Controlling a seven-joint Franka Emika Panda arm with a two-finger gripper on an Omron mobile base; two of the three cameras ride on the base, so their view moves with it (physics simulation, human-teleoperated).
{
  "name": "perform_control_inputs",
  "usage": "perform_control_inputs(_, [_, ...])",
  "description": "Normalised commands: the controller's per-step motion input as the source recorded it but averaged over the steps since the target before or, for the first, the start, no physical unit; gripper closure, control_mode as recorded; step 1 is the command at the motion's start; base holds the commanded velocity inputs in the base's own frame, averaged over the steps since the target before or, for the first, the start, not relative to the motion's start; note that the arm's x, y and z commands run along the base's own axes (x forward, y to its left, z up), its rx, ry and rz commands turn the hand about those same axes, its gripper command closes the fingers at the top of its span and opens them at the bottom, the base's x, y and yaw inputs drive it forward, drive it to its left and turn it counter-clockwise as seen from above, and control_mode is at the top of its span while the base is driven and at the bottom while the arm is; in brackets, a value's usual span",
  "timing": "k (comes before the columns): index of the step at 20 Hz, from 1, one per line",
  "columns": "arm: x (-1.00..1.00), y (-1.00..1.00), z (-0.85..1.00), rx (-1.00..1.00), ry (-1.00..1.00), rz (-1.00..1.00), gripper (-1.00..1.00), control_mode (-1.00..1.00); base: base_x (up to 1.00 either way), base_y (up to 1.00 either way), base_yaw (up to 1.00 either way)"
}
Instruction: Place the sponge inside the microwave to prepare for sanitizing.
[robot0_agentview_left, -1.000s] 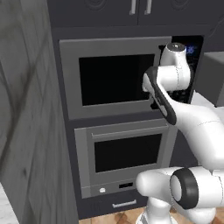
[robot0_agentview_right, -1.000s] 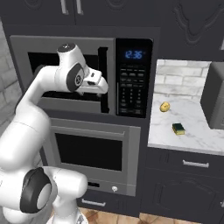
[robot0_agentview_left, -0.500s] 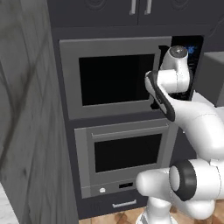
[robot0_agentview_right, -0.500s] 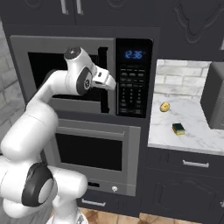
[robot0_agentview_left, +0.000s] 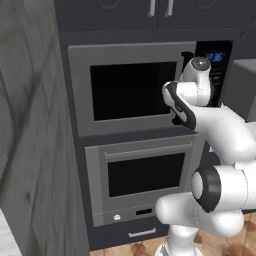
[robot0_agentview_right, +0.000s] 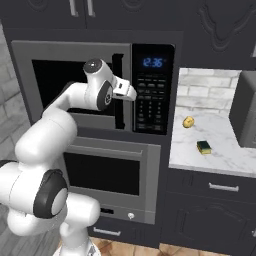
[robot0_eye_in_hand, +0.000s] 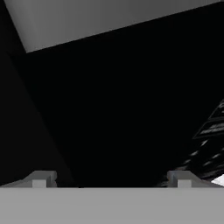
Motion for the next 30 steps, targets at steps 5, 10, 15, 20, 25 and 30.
perform_control_inputs(5, [0.46, -0.03, 0.0, 0.0, 0.0, 0.02, -1.0, -1.0, 0.0, 0.0, 0.0])
perform_control_inputs(10, [0.44, -0.03, -0.12, 0.0, -0.07, 0.02, -1.0, -1.0, 0.0, 0.0, 0.0])
perform_control_inputs(15, [0.27, 0.0, -0.03, 0.0, -0.06, 0.07, 1.0, -1.0, 0.0, 0.0, 0.0])
perform_control_inputs(20, [0.12, 0.0, -0.01, 0.0, -0.02, 0.03, 1.0, -1.0, 0.0, 0.0, 0.0])
perform_control_inputs(25, [-0.25, -0.01, 0.0, 0.0, 0.03, -0.11, 1.0, -1.0, 0.0, 0.0, 0.0])
perform_control_inputs(30, [-0.87, 0.05, 0.0, 0.0, 0.14, -0.2, 1.0, -1.0, 0.0, 0.0, 0.0])
